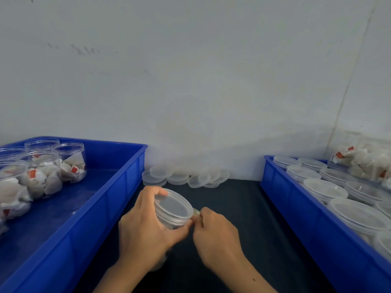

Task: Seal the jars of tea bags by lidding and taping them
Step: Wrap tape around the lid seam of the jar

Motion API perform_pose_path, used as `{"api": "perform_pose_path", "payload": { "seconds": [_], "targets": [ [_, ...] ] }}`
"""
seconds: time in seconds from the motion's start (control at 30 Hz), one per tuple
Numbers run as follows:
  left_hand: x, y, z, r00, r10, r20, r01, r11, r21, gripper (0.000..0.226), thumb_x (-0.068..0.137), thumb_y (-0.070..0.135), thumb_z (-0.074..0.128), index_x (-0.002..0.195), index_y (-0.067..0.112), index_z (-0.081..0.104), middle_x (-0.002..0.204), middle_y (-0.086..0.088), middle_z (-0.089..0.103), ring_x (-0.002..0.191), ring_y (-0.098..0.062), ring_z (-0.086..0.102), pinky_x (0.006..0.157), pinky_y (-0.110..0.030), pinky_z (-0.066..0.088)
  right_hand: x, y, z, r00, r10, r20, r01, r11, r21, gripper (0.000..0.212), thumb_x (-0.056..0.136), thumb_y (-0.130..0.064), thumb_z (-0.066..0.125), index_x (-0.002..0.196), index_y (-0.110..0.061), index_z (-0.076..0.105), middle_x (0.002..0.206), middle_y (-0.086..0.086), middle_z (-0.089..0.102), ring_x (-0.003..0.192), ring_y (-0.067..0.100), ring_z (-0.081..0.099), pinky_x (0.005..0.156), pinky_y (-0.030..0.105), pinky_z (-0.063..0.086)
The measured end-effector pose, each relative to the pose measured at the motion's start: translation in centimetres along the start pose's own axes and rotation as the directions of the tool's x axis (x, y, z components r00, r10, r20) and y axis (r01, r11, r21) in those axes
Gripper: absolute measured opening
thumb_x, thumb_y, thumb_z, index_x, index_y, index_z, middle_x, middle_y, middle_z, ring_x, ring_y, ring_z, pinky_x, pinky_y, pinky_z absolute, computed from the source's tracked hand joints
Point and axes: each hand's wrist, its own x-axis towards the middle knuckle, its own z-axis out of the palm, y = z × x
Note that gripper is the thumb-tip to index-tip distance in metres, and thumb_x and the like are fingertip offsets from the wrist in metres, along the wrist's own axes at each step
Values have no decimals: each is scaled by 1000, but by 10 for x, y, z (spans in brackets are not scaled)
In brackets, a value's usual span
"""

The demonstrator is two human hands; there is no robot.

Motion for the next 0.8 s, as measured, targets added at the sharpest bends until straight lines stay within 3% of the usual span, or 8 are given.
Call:
{"api": "perform_pose_path", "payload": {
  "seconds": [0.2,0.47,0.67,0.8],
  "targets": [
    [-1,0,-1,999,37,-19,-36,999,7,77,46,73,71,103,29,44,91,12,58,71,-4,52,56,-8,28,4,1,1,1000,27,9,-27,999,46,24,96,-28,34,74,-21,39,77,-3,51,72,19,48,58,31,36],
    [-1,4,3,988,150,-25,-149,988,35,75,49,66,74,102,23,43,99,5,62,77,-3,52,59,-3,22,10,9,3,997,71,27,-74,993,93,21,92,-24,38,72,-20,41,76,-2,51,70,19,47,55,30,33],
    [-3,4,3,983,177,-48,-175,984,39,73,50,62,75,102,21,44,100,5,60,78,-6,55,54,-11,34,14,10,4,995,93,23,-95,990,105,20,91,-23,40,71,-20,41,75,-2,52,68,19,46,54,30,33],
    [-3,3,4,984,175,-23,-174,984,39,73,50,61,77,102,21,45,102,6,58,82,-2,50,59,-3,25,16,12,6,995,100,8,-101,988,118,23,93,-23,39,71,-21,41,73,-3,51,64,15,44,54,29,32]
  ]
}}
